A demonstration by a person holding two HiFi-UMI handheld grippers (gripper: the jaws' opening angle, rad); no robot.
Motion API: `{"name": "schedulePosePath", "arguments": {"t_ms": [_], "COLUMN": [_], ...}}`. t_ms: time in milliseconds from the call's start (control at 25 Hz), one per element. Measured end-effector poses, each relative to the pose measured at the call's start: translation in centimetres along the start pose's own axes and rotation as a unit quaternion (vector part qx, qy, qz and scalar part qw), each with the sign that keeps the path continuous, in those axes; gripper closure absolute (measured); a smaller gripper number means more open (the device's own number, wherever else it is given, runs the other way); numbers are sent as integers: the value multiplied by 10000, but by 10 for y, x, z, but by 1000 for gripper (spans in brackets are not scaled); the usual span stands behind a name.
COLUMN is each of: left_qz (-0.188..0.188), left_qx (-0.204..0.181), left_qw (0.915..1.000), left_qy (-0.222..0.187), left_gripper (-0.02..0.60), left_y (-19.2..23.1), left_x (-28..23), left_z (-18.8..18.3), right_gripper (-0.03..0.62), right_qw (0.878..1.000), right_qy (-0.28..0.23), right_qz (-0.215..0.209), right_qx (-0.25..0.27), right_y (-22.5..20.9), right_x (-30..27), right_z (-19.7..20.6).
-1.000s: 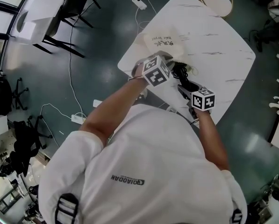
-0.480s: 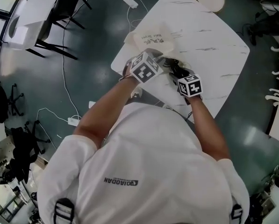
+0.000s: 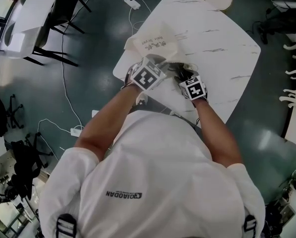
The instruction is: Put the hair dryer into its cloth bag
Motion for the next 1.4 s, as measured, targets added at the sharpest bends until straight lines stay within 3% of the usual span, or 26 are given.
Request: {"name": "schedulePosePath", "arguments": {"t_ms": [120, 320, 520, 600, 720, 840, 1400], "left_qz": [-14, -25, -1, 18, 53, 81, 201], "left_qx": [-170, -217, -145, -169, -185, -138, -154], "left_qw": [9998, 9996, 9998, 9998, 9998, 9999, 9997], "left_qy": [105, 156, 101, 98, 80, 33, -70], "left_gripper": [509, 509, 509, 509, 509, 509, 509], "left_y": [-5, -7, -4, -4, -3, -1, -6], "left_x": [-2, -5, -7, -7, -6, -6, -13], "left_z": [3, 7, 7, 6, 4, 1, -5], "right_gripper": [343, 302, 300, 319, 395, 441, 444], "right_qw": [9993, 9977, 9989, 9991, 9993, 9989, 9989], "right_qy": [213, 31, -24, 95, 151, 164, -397], "right_qz": [202, 322, 277, 296, 252, 269, -79], "right_qx": [251, 592, 375, 282, 241, 348, 239], "right_y": [1, 1, -1, -2, 1, 3, 14], "right_x": [-3, 11, 34, 36, 32, 31, 22], "right_z": [3, 3, 30, 44, 50, 44, -22]}}
Point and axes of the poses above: the fingertips, and each gripper's own axes: x backward along the fingers, y to its left, z out of its underside, the point moved 3 cm from there along x, backward along the fingers, and after that the axes turned 5 degrees about -x, right-handed, at the moved point
